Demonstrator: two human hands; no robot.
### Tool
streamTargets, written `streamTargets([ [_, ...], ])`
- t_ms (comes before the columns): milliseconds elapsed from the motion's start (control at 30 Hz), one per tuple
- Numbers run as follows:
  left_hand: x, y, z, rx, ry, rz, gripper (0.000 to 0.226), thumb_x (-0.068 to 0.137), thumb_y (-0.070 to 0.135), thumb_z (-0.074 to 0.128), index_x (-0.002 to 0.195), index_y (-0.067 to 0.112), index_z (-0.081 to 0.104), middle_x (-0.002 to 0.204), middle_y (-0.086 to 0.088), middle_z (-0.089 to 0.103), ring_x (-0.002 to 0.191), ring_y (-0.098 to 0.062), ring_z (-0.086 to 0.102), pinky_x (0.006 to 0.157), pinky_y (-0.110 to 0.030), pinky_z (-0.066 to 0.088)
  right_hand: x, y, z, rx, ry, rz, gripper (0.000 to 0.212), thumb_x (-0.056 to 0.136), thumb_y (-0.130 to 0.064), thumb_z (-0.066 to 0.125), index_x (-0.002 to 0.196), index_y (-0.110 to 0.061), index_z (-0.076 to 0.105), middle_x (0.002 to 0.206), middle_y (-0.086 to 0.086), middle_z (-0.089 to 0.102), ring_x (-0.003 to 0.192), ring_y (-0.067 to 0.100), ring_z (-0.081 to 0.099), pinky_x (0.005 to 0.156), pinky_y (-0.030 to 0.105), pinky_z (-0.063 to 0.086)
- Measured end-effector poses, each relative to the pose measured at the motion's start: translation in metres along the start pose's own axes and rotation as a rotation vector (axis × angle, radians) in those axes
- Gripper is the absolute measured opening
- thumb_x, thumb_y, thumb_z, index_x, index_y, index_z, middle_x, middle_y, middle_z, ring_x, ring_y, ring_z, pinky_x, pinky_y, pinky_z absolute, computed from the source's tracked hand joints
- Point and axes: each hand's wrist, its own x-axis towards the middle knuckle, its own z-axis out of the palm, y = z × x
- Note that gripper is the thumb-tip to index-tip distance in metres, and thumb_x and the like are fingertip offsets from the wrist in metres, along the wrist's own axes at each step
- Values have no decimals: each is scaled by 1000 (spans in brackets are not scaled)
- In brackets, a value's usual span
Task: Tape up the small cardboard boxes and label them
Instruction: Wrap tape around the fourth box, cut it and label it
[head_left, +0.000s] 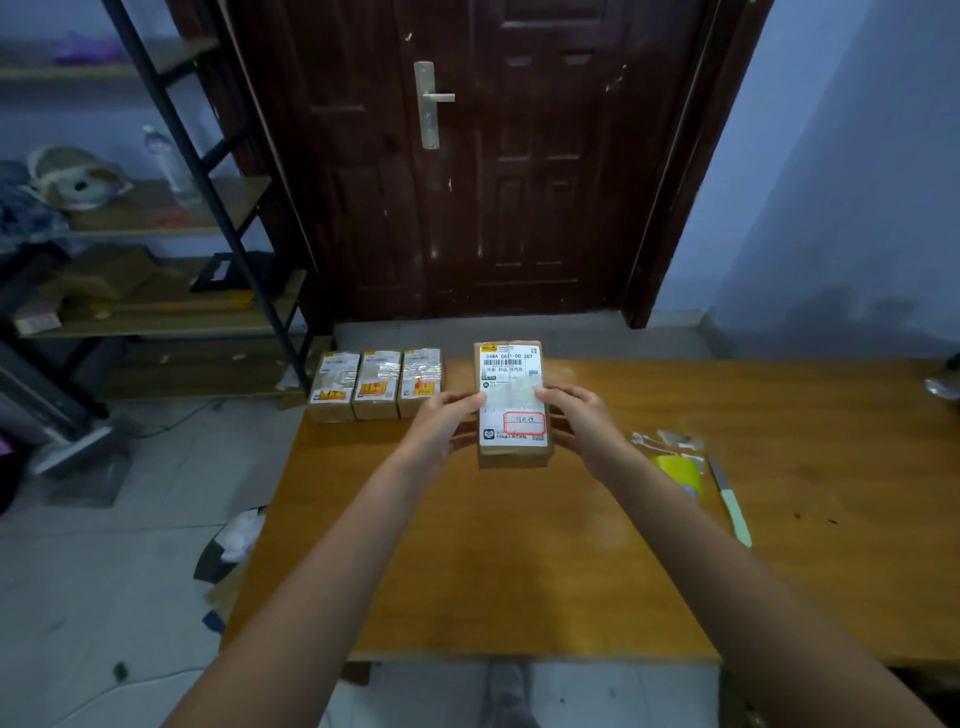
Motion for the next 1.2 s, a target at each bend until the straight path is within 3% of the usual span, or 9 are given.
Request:
streamTargets([
  [200, 58, 16, -11, 41, 24, -14, 32, 92, 27, 65, 118, 10, 57, 102, -7, 72, 88, -19, 71, 68, -26, 58, 66, -2, 12, 9, -56, 30, 20, 88, -19, 69, 103, -10, 60, 99, 10, 72, 85, 22, 72, 65, 30, 58],
  [433, 117, 13, -14, 82, 86, -99, 39, 95, 27, 60, 128, 9, 51, 111, -6, 68, 102, -21, 67, 89, -39, 58, 133, 10, 22, -34, -39, 86, 16, 89, -21, 67, 101, -14, 60, 100, 7, 71, 86, 20, 72, 67, 31, 59],
  [567, 145, 5, -34, 142, 138, -160, 39, 97, 28, 58, 130, 9, 51, 129, -7, 59, 119, -26, 58, 101, -43, 51, 168, 22, 32, -52, 12, 132, 25, 90, -18, 65, 112, -9, 58, 103, 8, 70, 90, 21, 71, 68, 31, 59],
  [633, 159, 0, -50, 150, 161, -179, 33, 97, 26, 57, 126, 9, 54, 131, -4, 57, 118, -24, 58, 103, -42, 49, 185, 27, 37, -66, 35, 152, 28, 91, -18, 65, 115, -8, 57, 104, 8, 70, 90, 21, 70, 67, 30, 59],
  [733, 180, -11, -75, 157, 200, -234, 29, 98, 21, 56, 123, 8, 54, 128, -6, 57, 114, -23, 60, 101, -39, 50, 210, 40, 45, -98, 83, 185, 29, 91, -19, 64, 117, -7, 56, 106, 9, 69, 90, 21, 69, 66, 28, 58],
  [833, 195, -25, -95, 182, 227, -255, 29, 97, 18, 57, 124, 6, 55, 122, -7, 61, 108, -20, 62, 96, -34, 52, 232, 56, 55, -128, 128, 214, 30, 92, -19, 63, 117, -5, 57, 108, 10, 69, 93, 24, 69, 75, 35, 59],
  [933, 209, -35, -111, 180, 239, -252, 22, 98, 15, 56, 118, 6, 58, 116, -7, 63, 99, -17, 64, 86, -28, 53, 252, 72, 65, -168, 159, 215, 27, 91, -18, 65, 115, -7, 60, 106, 8, 69, 89, 20, 69, 68, 29, 58],
  [1067, 222, -35, -138, 183, 303, -186, 11, 98, 15, 55, 105, 10, 63, 107, -6, 68, 91, -15, 67, 75, -23, 54, 277, 92, 76, -194, 212, 220, 27, 89, -17, 66, 114, -10, 63, 101, 6, 70, 86, 17, 68, 70, 31, 57],
  [1200, 229, -26, -170, 334, 515, -24, 10, 97, 10, 53, 96, 14, 63, 101, 1, 65, 95, -18, 64, 80, -30, 54, 292, 106, 81, -218, 247, 216, 21, 87, -19, 67, 107, -14, 65, 99, 4, 70, 88, 19, 68, 81, 39, 58],
])
